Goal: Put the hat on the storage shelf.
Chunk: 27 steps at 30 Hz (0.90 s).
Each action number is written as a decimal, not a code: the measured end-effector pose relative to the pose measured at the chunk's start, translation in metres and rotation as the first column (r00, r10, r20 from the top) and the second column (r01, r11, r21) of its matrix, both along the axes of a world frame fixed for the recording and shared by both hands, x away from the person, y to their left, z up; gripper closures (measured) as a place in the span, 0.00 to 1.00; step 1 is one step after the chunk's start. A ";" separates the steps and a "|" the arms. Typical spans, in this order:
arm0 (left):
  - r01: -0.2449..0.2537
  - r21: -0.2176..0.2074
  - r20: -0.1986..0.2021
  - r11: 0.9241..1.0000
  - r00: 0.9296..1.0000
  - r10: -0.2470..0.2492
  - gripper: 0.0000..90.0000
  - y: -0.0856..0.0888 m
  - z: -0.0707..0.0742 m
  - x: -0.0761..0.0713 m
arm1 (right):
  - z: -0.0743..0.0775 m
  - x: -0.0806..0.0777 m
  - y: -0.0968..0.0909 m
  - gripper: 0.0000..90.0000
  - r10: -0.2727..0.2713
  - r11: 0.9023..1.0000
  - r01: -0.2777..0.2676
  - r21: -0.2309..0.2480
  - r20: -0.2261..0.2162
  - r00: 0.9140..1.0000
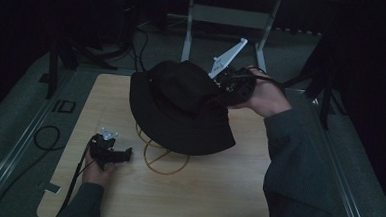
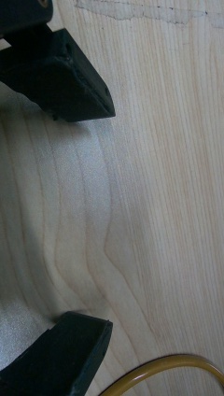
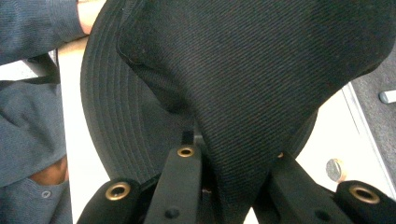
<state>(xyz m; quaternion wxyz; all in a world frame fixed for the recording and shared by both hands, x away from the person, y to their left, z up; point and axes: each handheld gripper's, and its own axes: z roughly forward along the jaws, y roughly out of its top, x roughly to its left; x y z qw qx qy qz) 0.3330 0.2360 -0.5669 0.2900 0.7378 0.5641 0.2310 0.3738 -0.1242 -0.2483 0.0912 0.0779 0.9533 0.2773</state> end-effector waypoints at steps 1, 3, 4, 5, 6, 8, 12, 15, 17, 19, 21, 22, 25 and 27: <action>0.000 0.000 0.000 1.000 1.000 0.000 0.02 0.000 0.000 0.000 | -0.001 0.001 0.001 0.94 0.005 1.000 -0.005 -0.003 0.000 1.000; 0.000 0.000 0.000 1.000 1.000 0.000 0.02 0.000 0.000 0.000 | -0.002 0.001 0.005 0.94 0.011 1.000 -0.011 -0.009 -0.005 1.000; 0.000 0.000 0.000 1.000 1.000 0.000 0.02 0.000 0.000 0.000 | -0.003 0.002 0.006 0.94 0.011 1.000 -0.011 -0.010 -0.008 1.000; 0.000 0.000 0.000 1.000 1.000 0.000 0.02 0.000 0.000 0.000 | -0.004 0.002 0.008 0.94 0.014 1.000 -0.015 -0.010 -0.010 1.000; 0.000 0.000 0.000 1.000 1.000 0.000 0.02 0.000 0.000 0.000 | -0.005 0.003 0.010 0.94 0.019 1.000 -0.019 -0.010 -0.012 1.000; 0.001 0.000 -0.001 1.000 1.000 -0.001 0.02 0.000 0.000 0.000 | -0.006 0.003 0.012 0.94 0.024 1.000 -0.024 -0.010 -0.015 1.000; 0.005 0.001 -0.005 1.000 1.000 -0.005 0.02 0.000 0.000 0.000 | -0.010 0.002 0.021 0.94 0.040 0.999 -0.040 -0.022 -0.025 0.999; 0.005 0.003 -0.004 1.000 1.000 -0.005 0.02 0.000 0.000 0.000 | -0.014 0.002 0.027 0.94 0.047 0.998 -0.048 -0.035 -0.032 0.998; 0.005 0.003 -0.003 1.000 1.000 -0.005 0.02 0.000 0.000 0.000 | -0.017 0.003 0.031 0.94 0.048 0.998 -0.049 -0.044 -0.034 0.998; 0.005 0.003 -0.004 1.000 1.000 -0.005 0.02 0.000 0.000 0.000 | -0.020 0.003 0.035 0.93 0.053 0.997 -0.055 -0.055 -0.037 0.998; 0.006 0.005 -0.003 1.000 1.000 -0.006 0.02 0.000 0.000 0.000 | -0.023 0.004 0.038 0.93 0.049 0.997 -0.052 -0.061 -0.044 0.998; 0.003 0.003 -0.001 1.000 1.000 -0.003 0.02 0.000 0.000 0.000 | -0.024 0.004 0.039 0.93 0.050 0.997 -0.053 -0.064 -0.047 0.998; 0.004 0.002 -0.001 1.000 1.000 -0.004 0.02 0.000 0.000 0.000 | -0.027 0.007 0.042 0.92 0.043 0.997 -0.047 -0.069 -0.053 0.998; 0.006 0.001 -0.002 1.000 1.000 -0.006 0.02 0.000 0.000 0.000 | -0.029 0.010 0.044 0.91 0.034 0.997 -0.039 -0.074 -0.063 0.997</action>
